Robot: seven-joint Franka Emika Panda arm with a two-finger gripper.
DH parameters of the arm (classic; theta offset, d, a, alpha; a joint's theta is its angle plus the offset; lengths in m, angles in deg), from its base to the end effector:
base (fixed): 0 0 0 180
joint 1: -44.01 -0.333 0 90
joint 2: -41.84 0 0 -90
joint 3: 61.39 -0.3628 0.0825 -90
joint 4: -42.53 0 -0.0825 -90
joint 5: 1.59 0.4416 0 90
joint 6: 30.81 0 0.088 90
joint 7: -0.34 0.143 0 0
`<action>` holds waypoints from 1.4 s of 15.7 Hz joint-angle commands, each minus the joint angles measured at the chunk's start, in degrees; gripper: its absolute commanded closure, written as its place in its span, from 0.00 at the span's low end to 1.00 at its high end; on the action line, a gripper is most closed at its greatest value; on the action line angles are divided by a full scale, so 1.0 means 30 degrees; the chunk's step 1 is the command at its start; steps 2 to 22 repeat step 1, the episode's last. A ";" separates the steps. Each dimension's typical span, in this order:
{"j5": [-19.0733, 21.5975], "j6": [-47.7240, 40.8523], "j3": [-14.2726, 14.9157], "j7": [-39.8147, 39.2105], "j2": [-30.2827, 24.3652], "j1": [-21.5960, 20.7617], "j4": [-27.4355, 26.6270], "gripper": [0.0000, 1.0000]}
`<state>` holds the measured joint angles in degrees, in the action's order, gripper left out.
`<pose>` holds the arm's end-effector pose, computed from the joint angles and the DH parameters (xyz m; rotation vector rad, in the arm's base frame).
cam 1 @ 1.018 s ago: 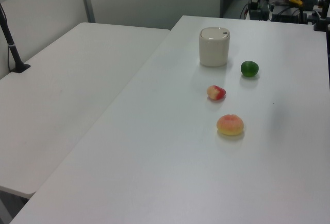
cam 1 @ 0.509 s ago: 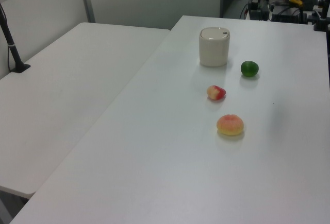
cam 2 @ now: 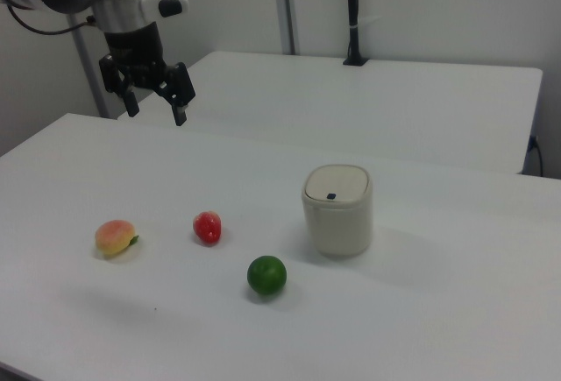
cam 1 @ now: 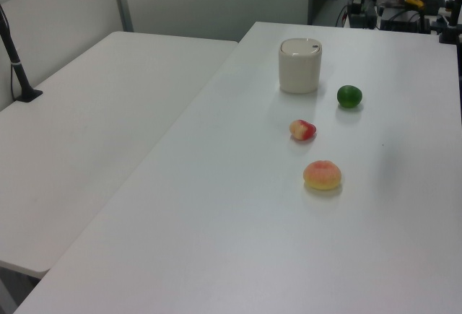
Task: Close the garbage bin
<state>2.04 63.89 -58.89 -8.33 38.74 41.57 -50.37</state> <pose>0.6040 0.0072 0.6491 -3.0711 -0.2273 -0.1390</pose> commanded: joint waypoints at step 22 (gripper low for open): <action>-0.0158 0.0367 0.0369 -0.0363 -0.0346 -0.0359 -0.0469 0.00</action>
